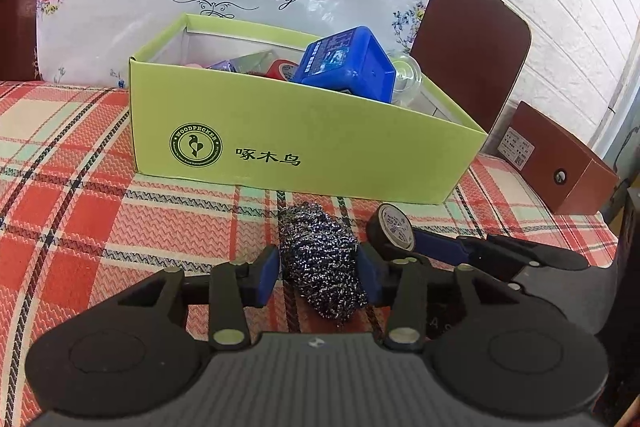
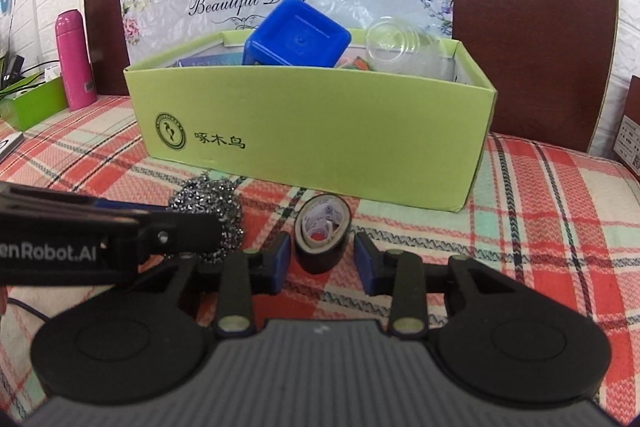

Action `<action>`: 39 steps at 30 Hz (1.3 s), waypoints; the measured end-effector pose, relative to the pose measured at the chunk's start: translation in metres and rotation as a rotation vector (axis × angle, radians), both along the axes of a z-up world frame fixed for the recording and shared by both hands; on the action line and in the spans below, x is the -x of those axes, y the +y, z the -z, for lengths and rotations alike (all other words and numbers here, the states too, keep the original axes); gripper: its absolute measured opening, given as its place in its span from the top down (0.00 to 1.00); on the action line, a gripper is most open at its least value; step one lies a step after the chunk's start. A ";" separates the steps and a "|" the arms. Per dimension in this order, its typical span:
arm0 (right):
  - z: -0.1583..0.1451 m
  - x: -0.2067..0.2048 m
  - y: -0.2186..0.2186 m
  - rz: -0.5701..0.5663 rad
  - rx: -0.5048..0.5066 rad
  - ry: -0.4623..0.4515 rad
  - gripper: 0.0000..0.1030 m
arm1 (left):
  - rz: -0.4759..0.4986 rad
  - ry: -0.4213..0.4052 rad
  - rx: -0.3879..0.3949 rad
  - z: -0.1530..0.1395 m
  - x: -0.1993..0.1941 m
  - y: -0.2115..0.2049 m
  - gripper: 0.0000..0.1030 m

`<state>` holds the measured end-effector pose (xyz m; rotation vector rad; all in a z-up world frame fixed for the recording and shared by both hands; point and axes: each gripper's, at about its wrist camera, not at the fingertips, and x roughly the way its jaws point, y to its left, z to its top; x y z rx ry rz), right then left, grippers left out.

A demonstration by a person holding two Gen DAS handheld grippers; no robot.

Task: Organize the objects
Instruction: 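Carry steel wool and black tape into the lime box and open both tools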

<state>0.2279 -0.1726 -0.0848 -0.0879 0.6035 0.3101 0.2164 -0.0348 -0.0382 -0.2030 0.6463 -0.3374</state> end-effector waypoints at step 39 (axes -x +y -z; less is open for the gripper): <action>-0.084 0.041 -0.035 0.087 -0.105 -0.332 0.71 | -0.099 -0.218 0.141 -0.093 -0.016 0.047 0.71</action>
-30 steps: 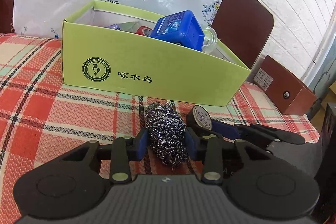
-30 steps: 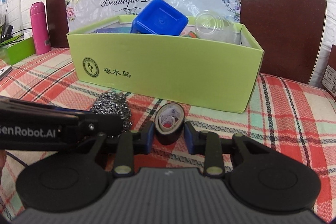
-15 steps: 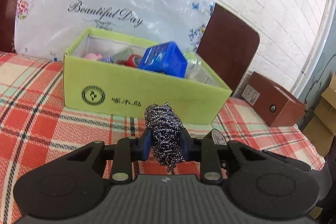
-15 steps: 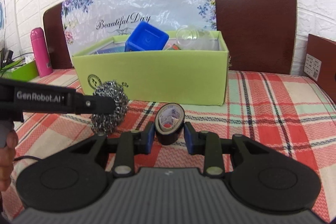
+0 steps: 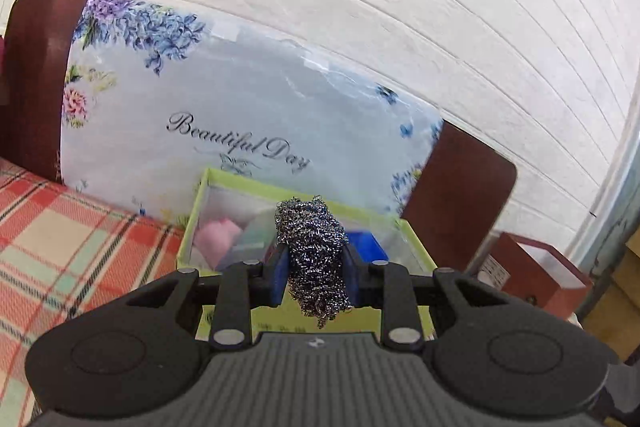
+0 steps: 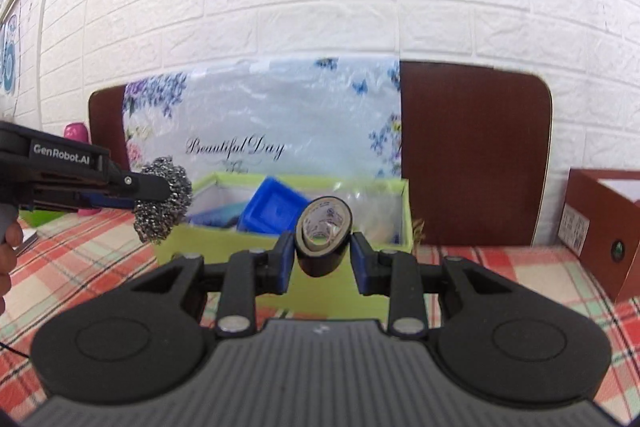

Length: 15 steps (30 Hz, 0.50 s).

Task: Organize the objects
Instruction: 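Carry steel wool and black tape into the lime box and open both tools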

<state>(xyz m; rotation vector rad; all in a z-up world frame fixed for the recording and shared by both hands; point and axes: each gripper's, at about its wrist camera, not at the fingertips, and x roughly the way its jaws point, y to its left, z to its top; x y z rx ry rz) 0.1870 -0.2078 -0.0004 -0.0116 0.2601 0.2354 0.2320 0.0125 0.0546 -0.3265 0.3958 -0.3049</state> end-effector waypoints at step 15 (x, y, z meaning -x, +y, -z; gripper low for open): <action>0.023 -0.066 0.017 0.060 0.104 -0.046 0.26 | -0.064 -0.016 0.004 0.017 -0.051 -0.004 0.25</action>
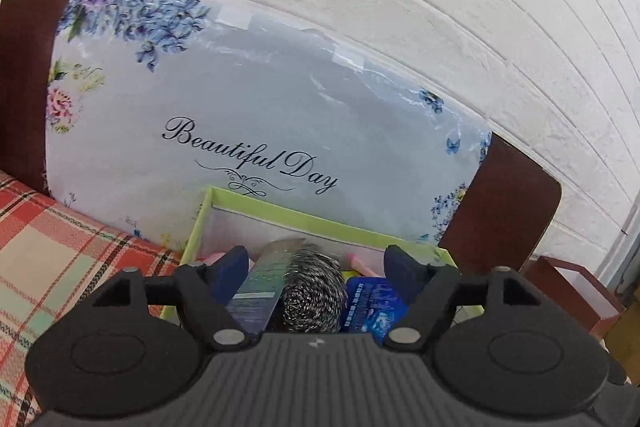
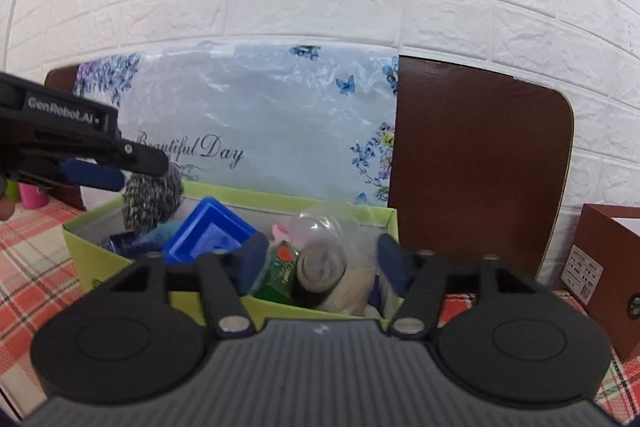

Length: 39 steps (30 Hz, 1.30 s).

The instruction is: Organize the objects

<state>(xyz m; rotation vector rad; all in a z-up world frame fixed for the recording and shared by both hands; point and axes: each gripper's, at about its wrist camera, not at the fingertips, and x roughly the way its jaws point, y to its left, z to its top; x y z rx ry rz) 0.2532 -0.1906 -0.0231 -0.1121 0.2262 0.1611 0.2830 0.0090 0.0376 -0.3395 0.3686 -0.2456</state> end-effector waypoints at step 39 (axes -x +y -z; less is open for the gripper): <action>-0.026 0.183 -0.020 0.078 -0.075 0.212 0.00 | -0.149 0.147 -0.391 0.020 0.198 -0.030 0.13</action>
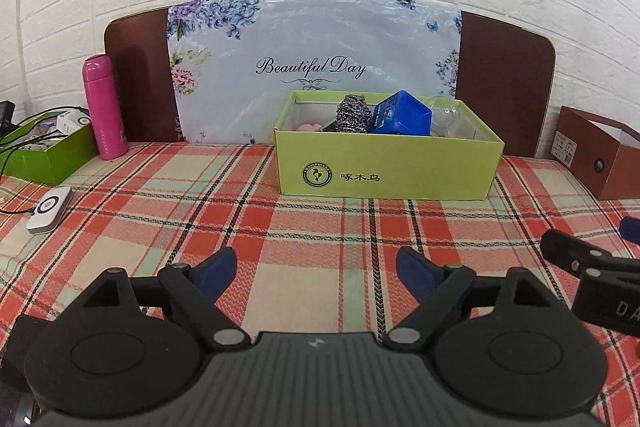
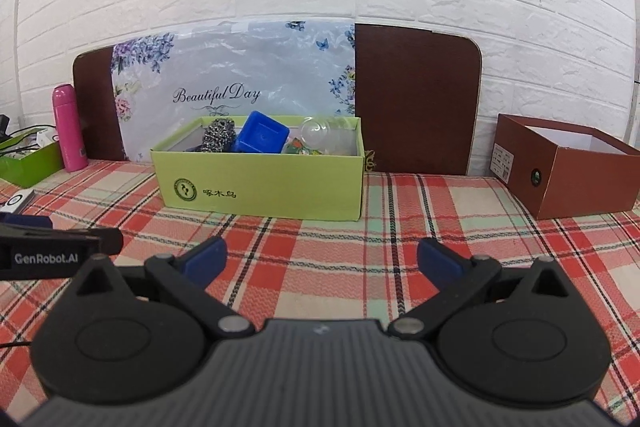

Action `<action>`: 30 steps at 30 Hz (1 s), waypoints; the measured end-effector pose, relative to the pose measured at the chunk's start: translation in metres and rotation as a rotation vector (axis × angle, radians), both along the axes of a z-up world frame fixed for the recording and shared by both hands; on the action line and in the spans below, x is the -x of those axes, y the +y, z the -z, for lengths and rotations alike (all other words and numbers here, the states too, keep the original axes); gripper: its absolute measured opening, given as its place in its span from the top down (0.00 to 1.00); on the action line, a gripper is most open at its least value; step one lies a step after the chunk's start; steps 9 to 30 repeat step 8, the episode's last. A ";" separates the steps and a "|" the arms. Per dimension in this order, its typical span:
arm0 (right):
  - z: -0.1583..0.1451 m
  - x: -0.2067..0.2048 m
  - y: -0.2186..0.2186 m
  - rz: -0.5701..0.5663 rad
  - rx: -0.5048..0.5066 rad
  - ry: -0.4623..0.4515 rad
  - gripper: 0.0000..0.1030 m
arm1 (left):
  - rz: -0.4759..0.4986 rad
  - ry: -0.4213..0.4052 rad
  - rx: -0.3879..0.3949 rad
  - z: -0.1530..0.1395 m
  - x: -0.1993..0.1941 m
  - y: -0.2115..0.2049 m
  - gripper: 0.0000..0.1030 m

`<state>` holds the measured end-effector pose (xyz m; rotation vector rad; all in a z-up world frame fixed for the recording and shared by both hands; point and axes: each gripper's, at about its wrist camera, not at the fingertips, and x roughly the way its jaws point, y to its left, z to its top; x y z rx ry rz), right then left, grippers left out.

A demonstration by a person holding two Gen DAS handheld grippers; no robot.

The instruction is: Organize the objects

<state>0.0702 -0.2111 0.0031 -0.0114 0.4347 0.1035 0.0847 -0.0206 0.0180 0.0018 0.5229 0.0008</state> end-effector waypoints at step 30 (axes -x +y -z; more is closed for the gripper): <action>-0.004 0.008 -0.004 0.001 -0.014 -0.011 0.00 | -0.011 0.000 -0.004 0.002 0.008 -0.002 0.13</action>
